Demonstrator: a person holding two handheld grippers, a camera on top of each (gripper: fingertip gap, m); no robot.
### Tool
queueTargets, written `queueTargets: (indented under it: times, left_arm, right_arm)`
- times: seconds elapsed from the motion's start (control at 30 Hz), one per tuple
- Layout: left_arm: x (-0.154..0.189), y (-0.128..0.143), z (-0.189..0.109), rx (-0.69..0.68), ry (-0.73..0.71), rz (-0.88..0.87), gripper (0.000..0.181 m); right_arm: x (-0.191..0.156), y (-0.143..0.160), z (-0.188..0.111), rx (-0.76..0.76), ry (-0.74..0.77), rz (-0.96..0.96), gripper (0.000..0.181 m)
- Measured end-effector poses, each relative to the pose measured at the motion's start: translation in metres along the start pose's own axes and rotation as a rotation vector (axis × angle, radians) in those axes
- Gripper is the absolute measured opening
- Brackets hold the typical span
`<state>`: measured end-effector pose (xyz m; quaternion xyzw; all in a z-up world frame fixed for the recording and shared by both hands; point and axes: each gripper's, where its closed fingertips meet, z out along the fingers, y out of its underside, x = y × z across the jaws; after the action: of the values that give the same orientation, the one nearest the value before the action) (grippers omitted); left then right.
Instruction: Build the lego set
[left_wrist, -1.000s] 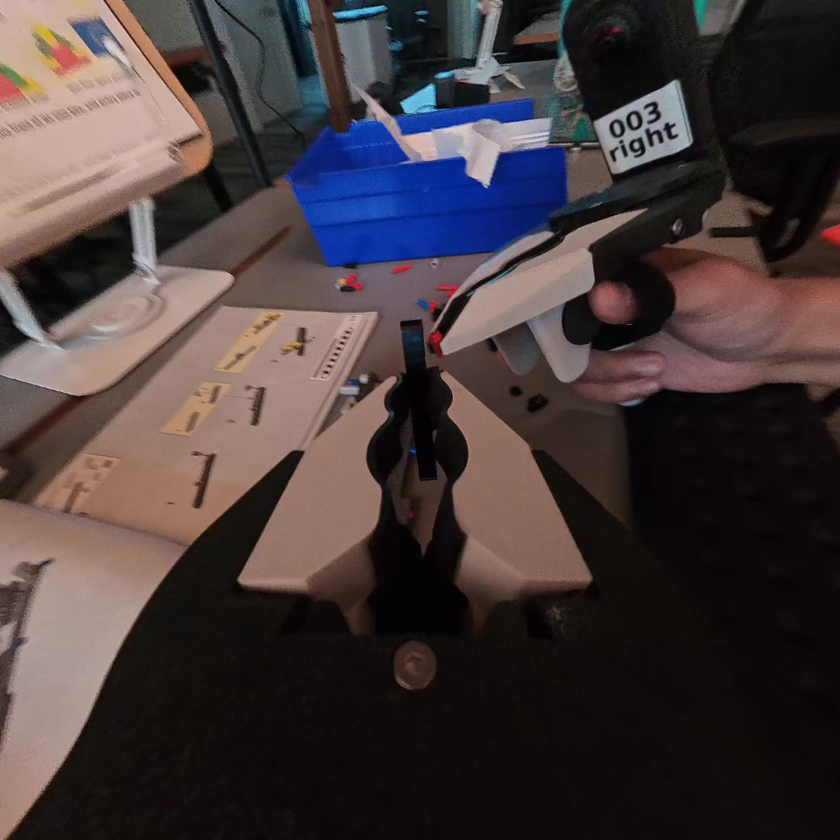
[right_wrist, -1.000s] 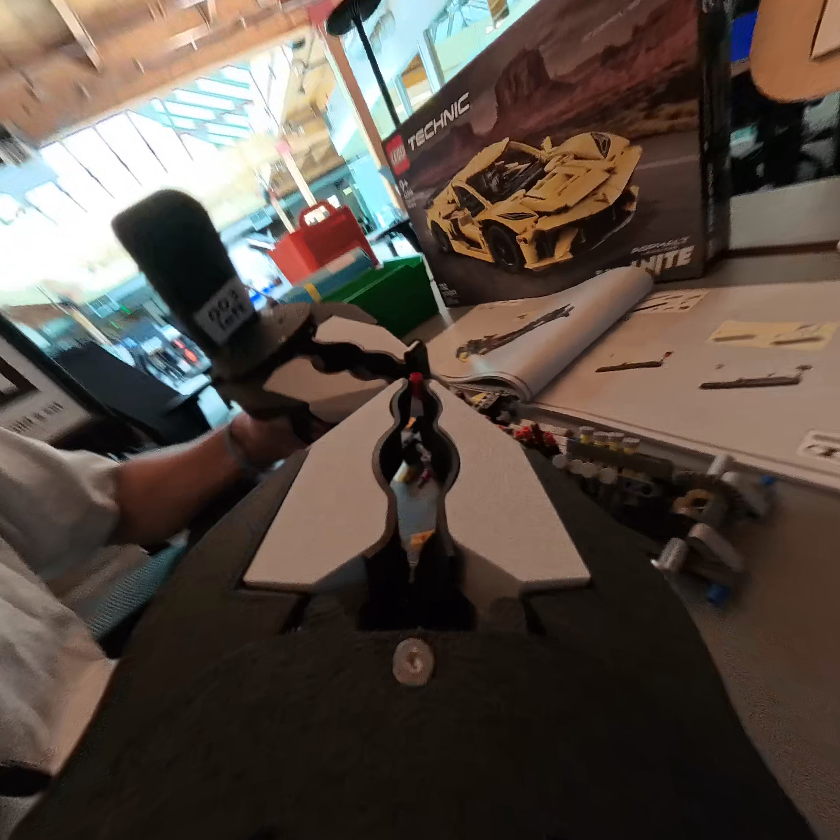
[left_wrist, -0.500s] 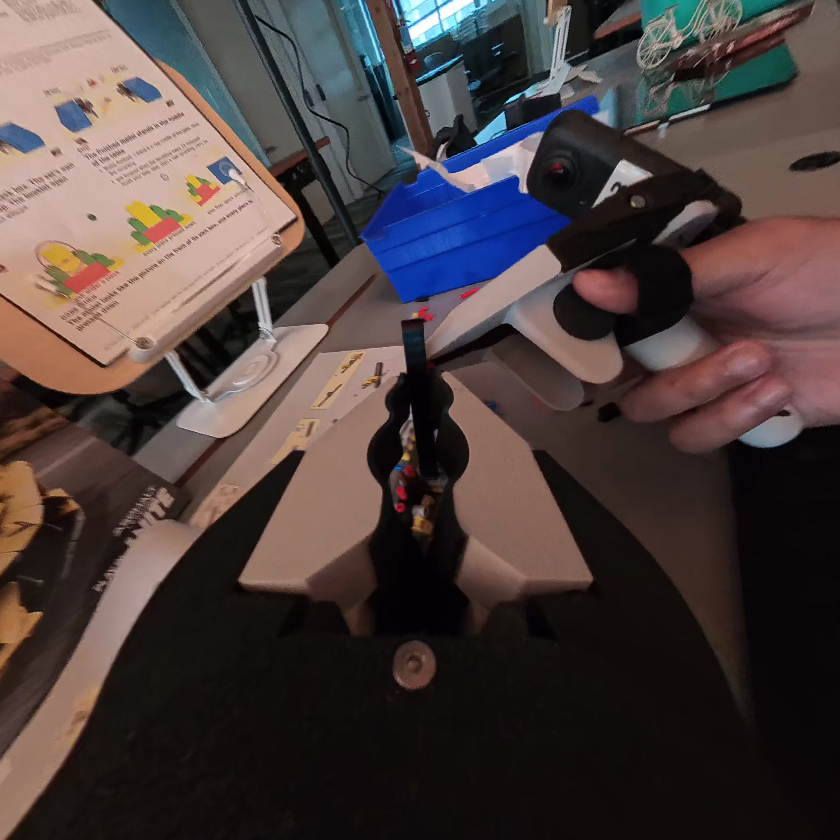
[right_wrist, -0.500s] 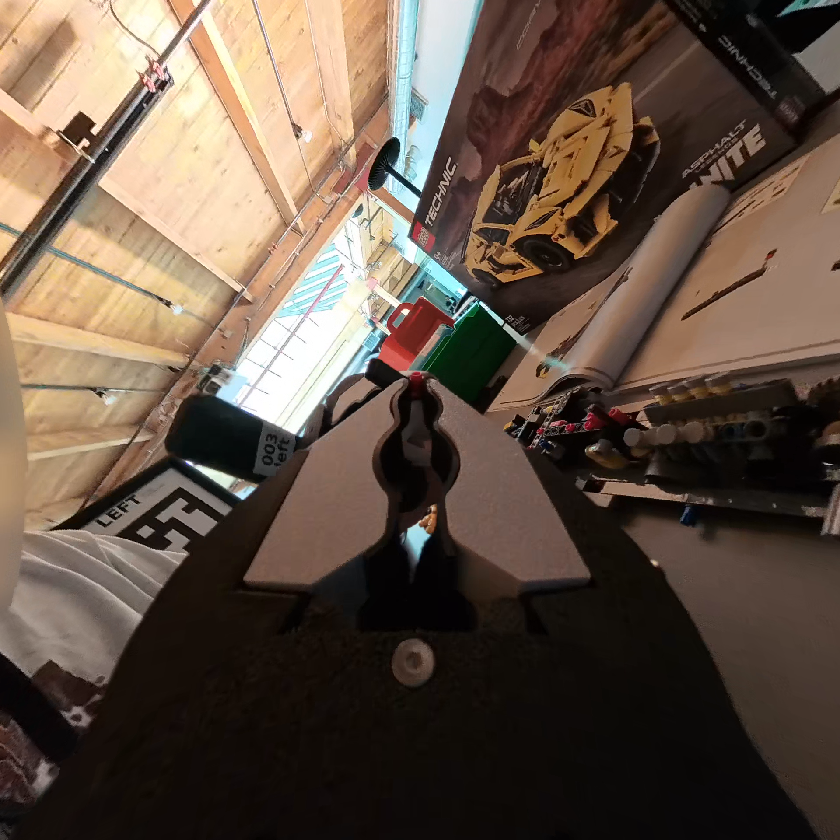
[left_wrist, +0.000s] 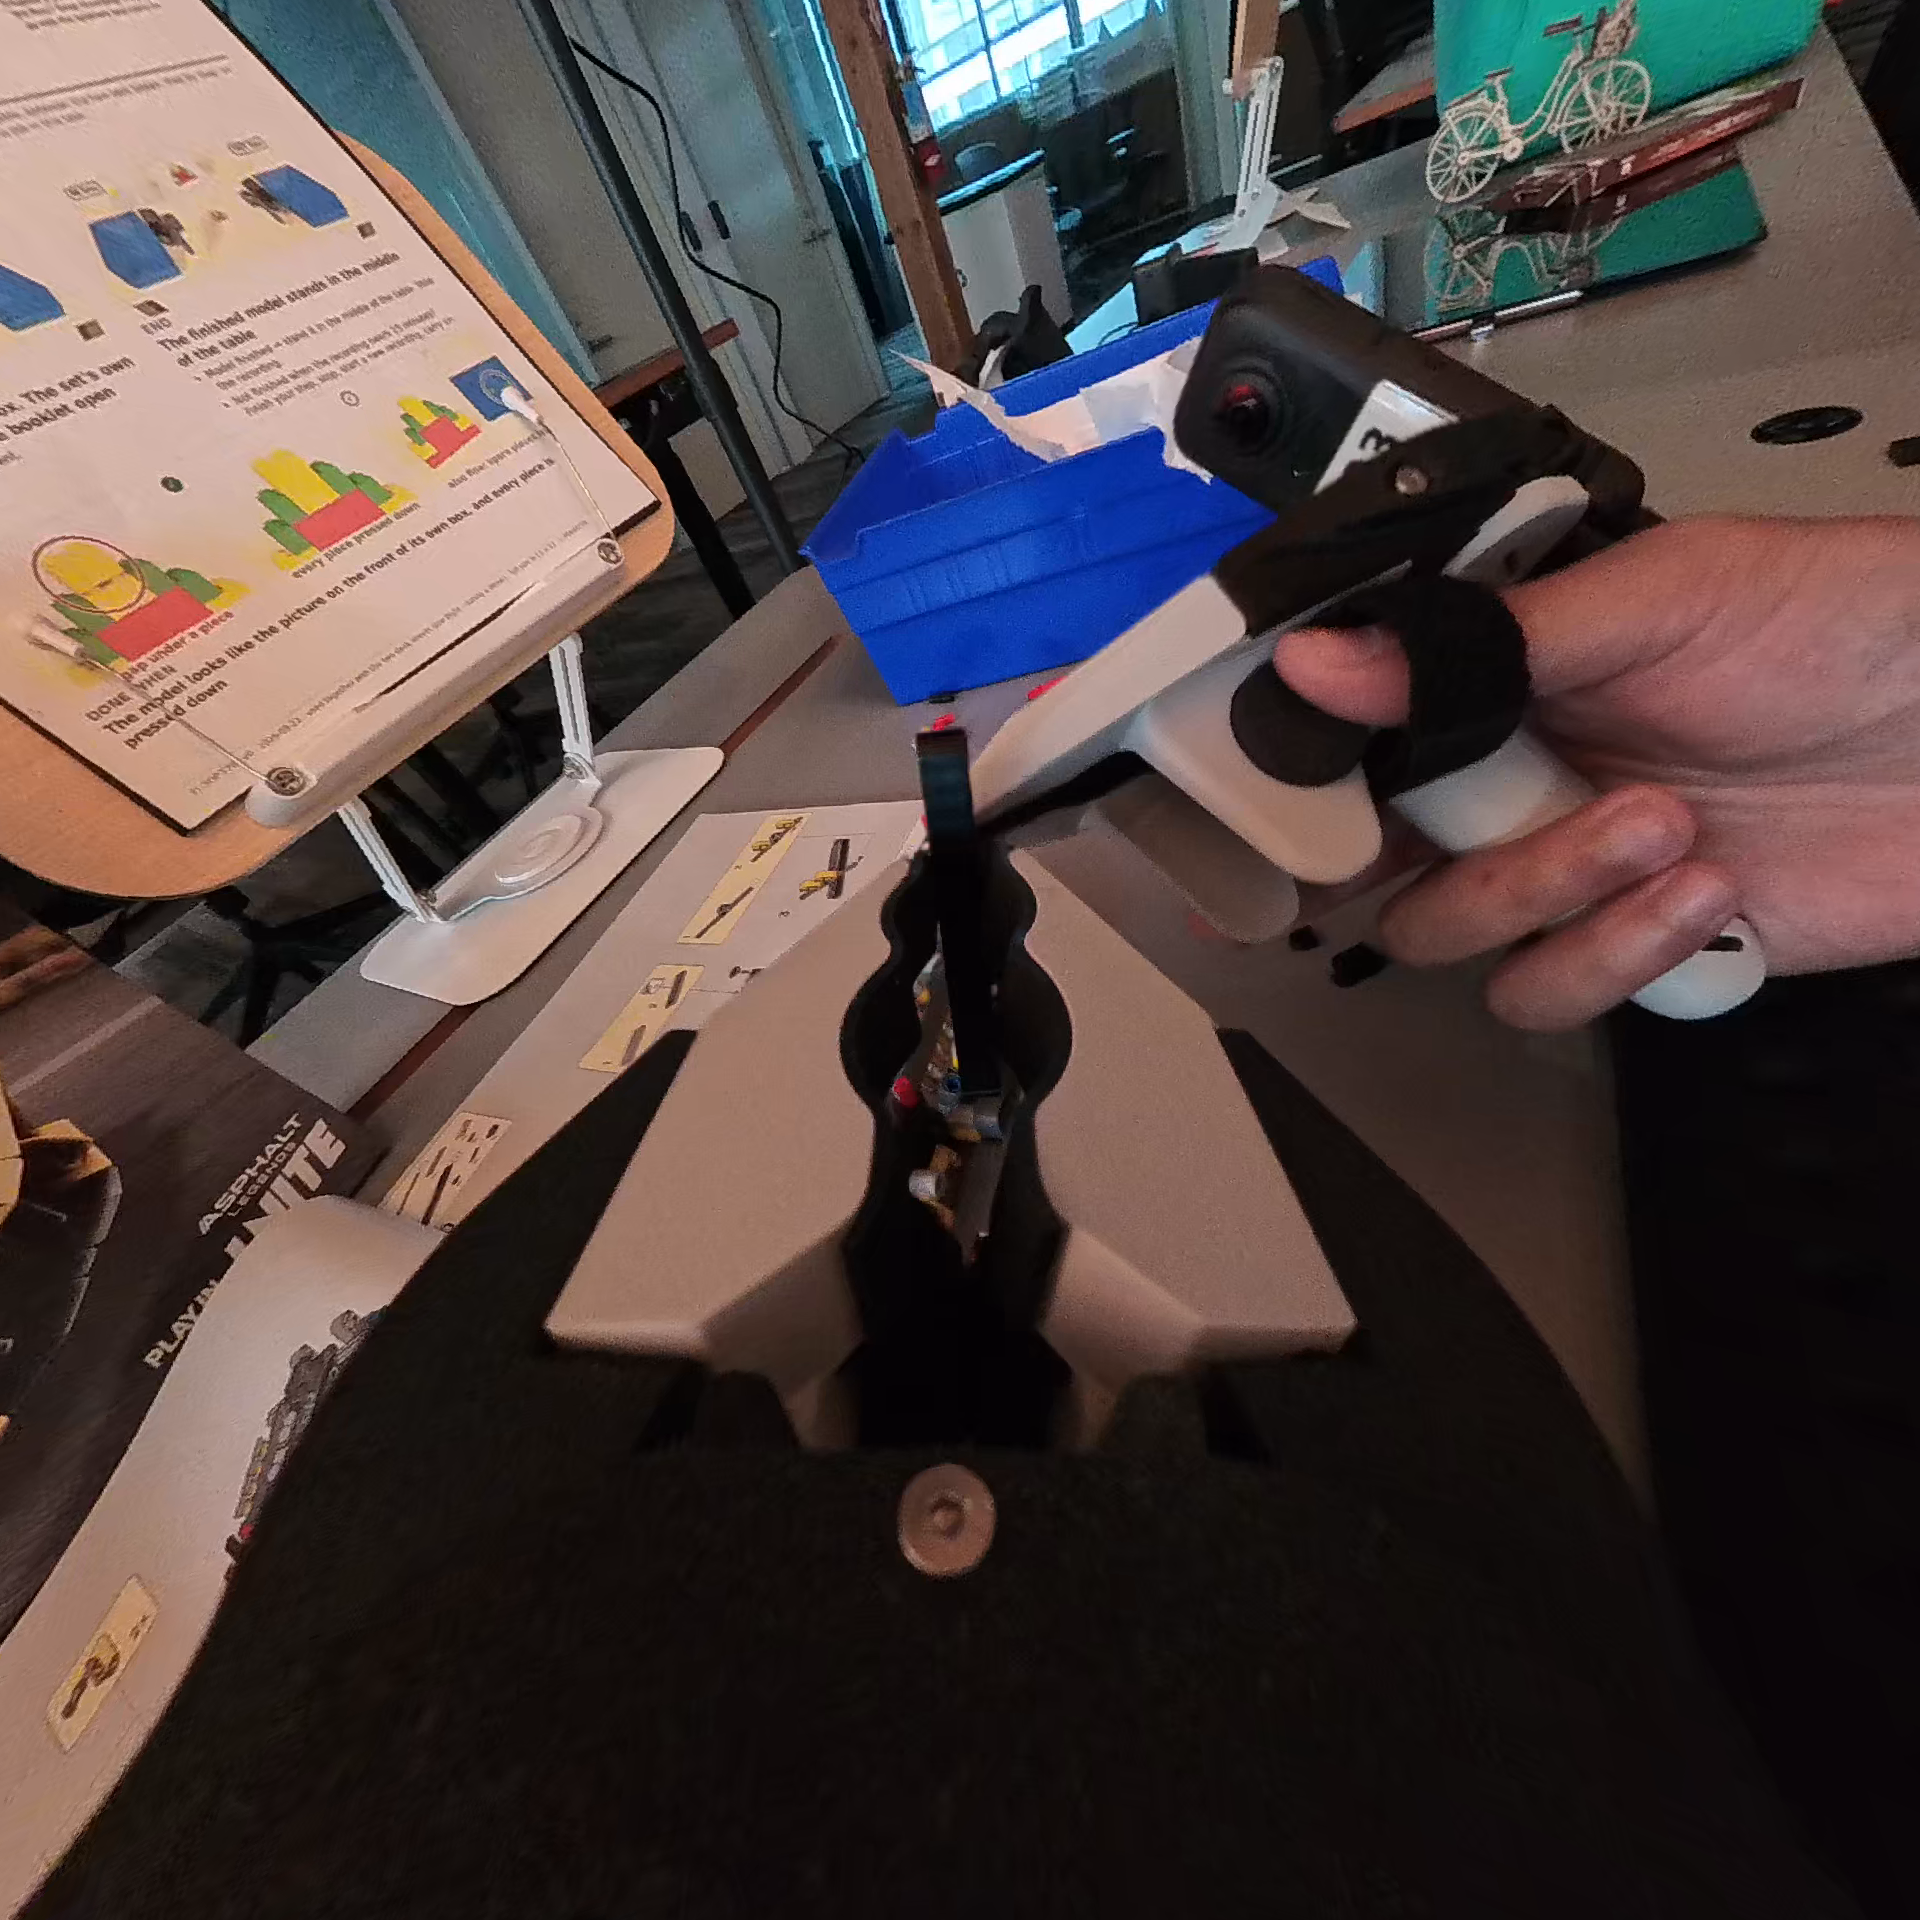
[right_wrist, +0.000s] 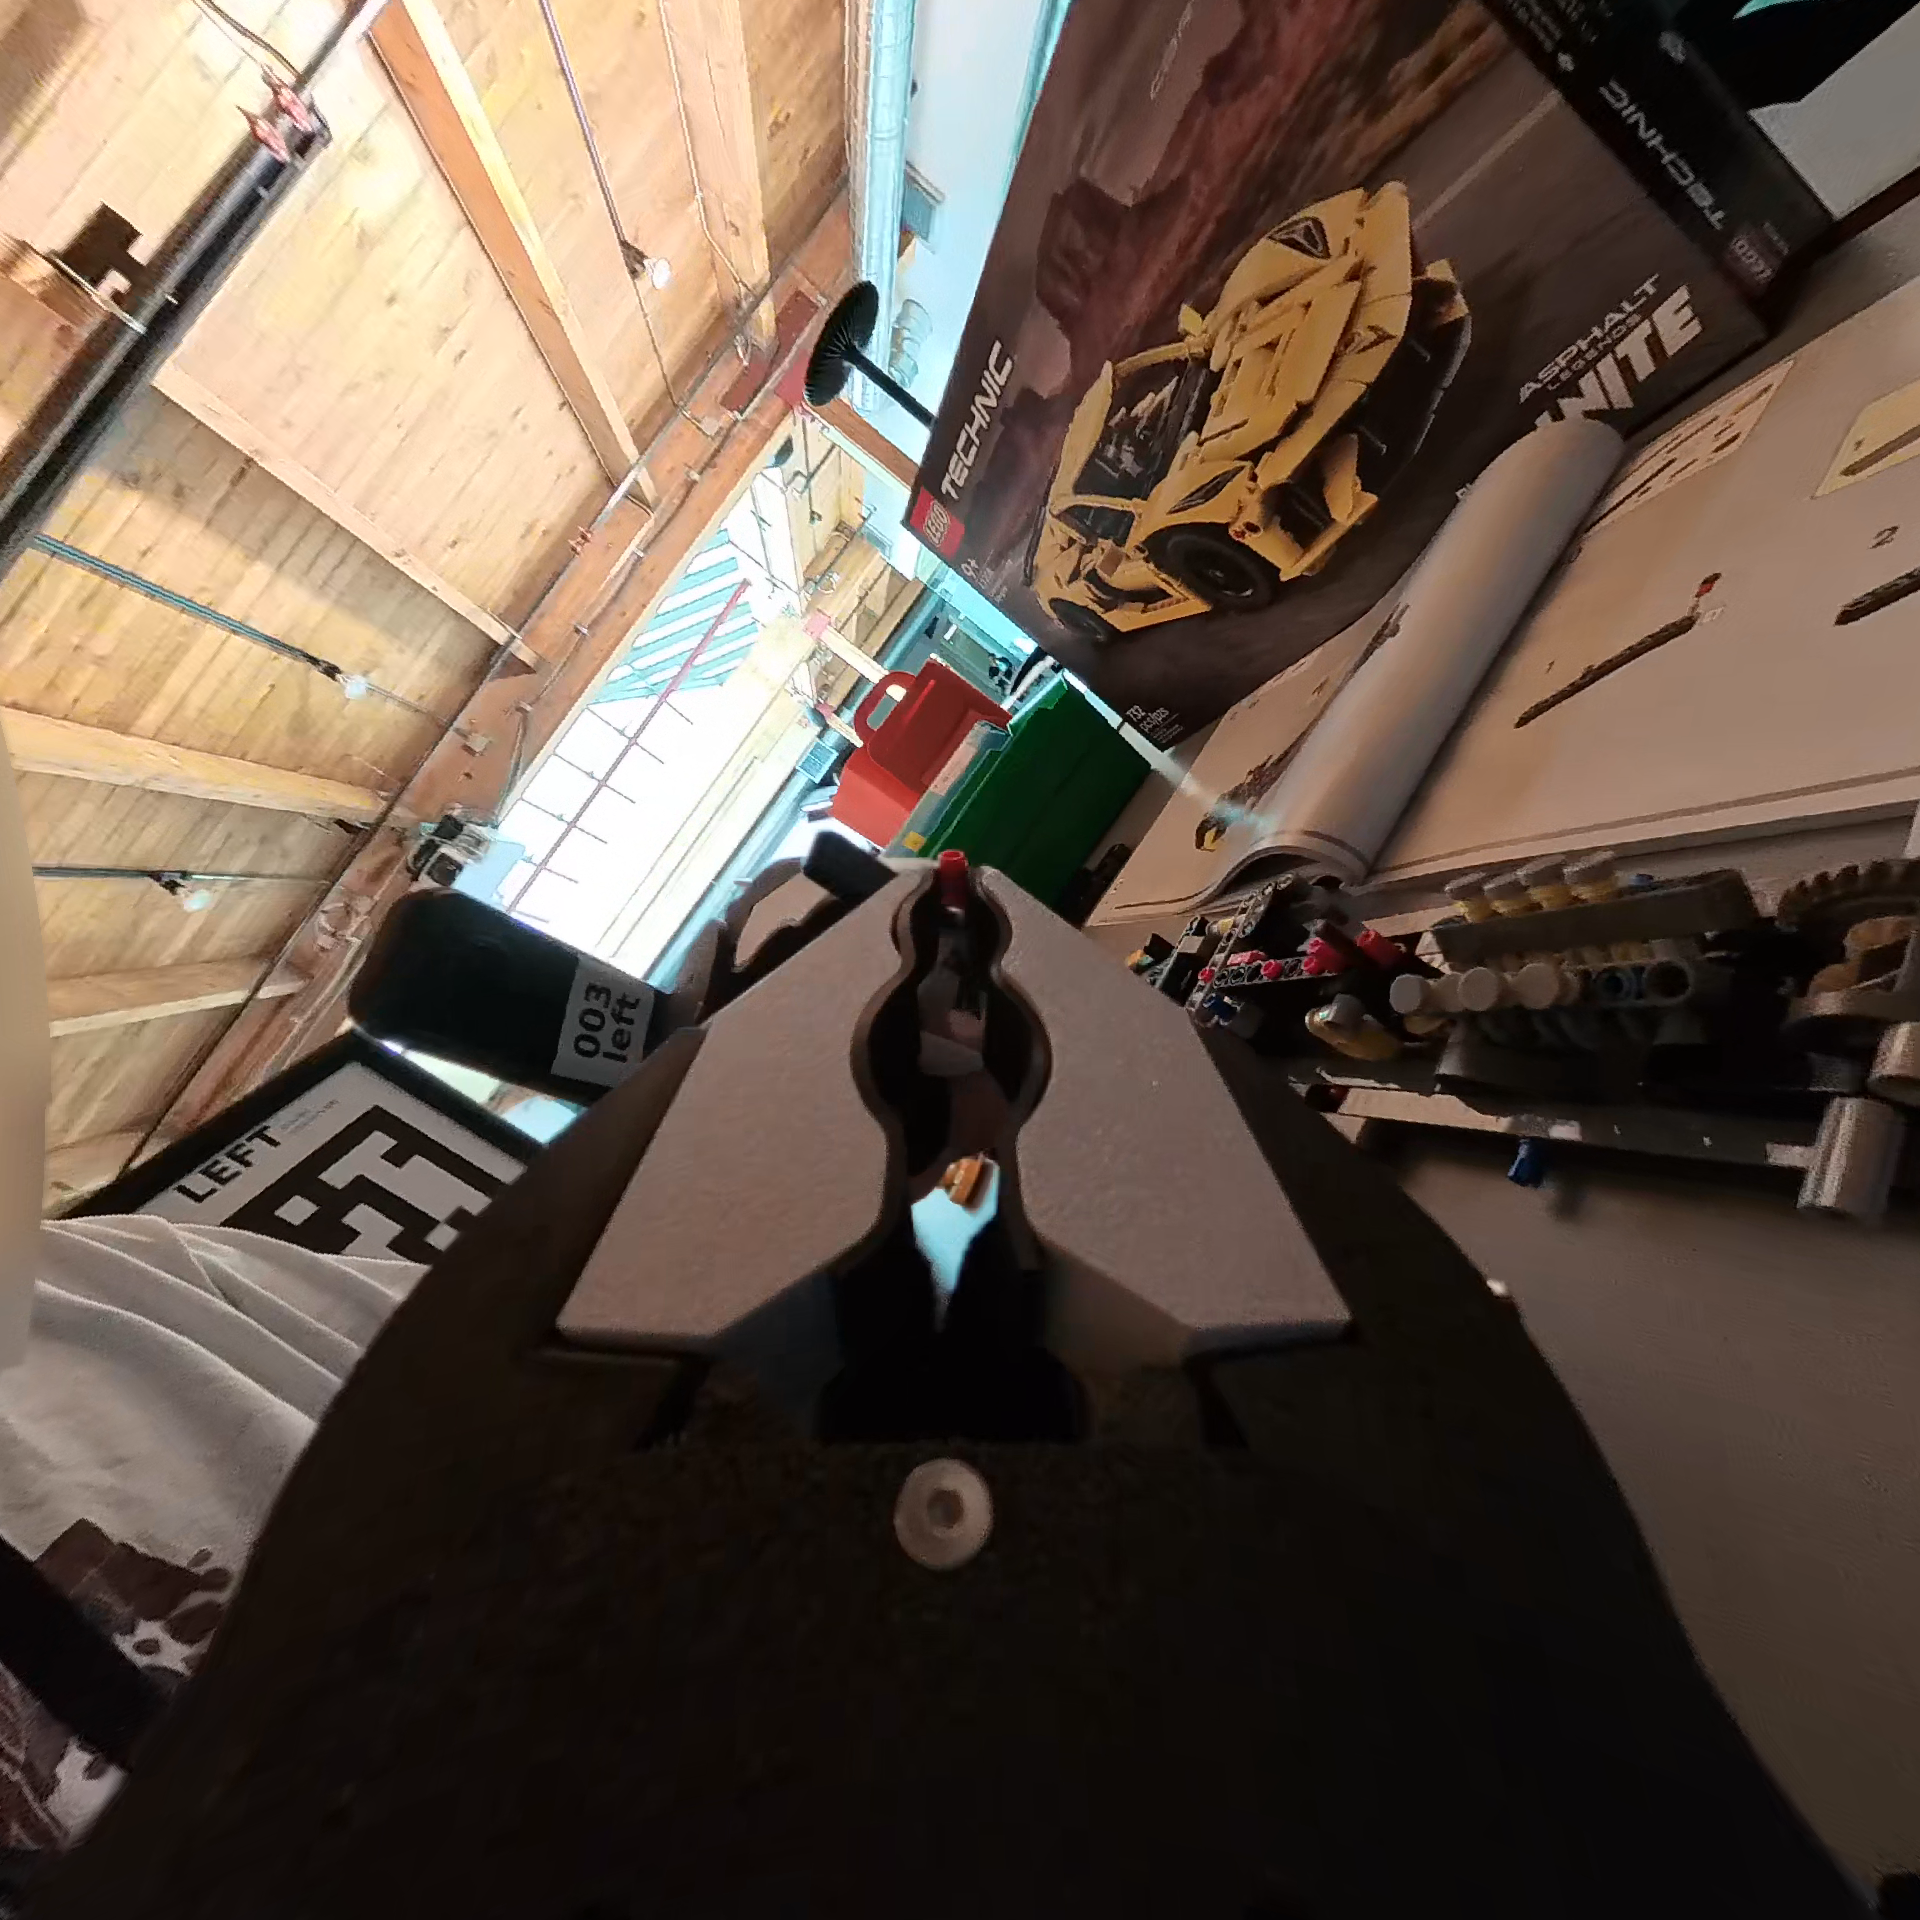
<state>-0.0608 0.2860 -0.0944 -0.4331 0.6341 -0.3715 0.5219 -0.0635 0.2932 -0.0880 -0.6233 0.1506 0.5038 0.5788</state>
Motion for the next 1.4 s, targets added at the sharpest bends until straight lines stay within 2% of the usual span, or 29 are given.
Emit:
queueTargets:
  times: [0.37, 0.5, 0.57, 0.67, 0.77, 0.83, 0.9, 0.97, 1.1, 1.4]
  left_arm:
    - [-0.008, 0.005, 0.001, -0.039, -0.045, 0.009, 0.006]
    - [-0.009, 0.005, 0.001, -0.039, -0.051, 0.006, 0.005]
    - [-0.017, 0.006, -0.001, -0.041, -0.085, 0.003, 0.005]
    - [-0.015, -0.004, -0.006, 0.016, -0.026, -0.054, 0.005]
    - [-0.024, 0.0, -0.007, -0.005, -0.04, -0.093, 0.006]
    - [-0.028, 0.003, -0.007, -0.012, -0.043, -0.119, 0.006]
    - [-0.027, 0.004, -0.007, -0.01, -0.027, -0.138, 0.006]
    - [-0.021, 0.004, -0.006, -0.015, 0.0, -0.139, 0.006]
    - [-0.009, 0.007, -0.002, -0.035, 0.016, -0.066, 0.005]
    - [-0.002, 0.018, 0.003, -0.076, 0.04, -0.034, 0.006]
  right_arm:
    - [0.006, -0.001, 0.002, 0.038, 0.064, -0.01, 0.003]
    - [0.006, -0.001, 0.0, 0.022, 0.073, -0.035, 0.003]
    - [0.005, 0.007, 0.0, -0.038, 0.074, -0.054, 0.003]
    - [0.009, 0.005, -0.006, -0.045, 0.128, -0.124, 0.003]
    - [0.013, -0.002, -0.019, -0.117, 0.184, -0.253, 0.003]
    - [0.024, -0.013, -0.033, -0.185, 0.271, -0.489, 0.003]
    - [0.049, -0.027, -0.056, -0.274, 0.421, -0.717, 0.003]
    - [0.076, -0.033, -0.082, -0.415, 0.557, -0.848, 0.003]
    - [0.118, -0.027, -0.117, -0.602, 0.695, -0.799, 0.004]
    - [0.142, -0.022, -0.124, -0.691, 0.763, -0.784, 0.004]
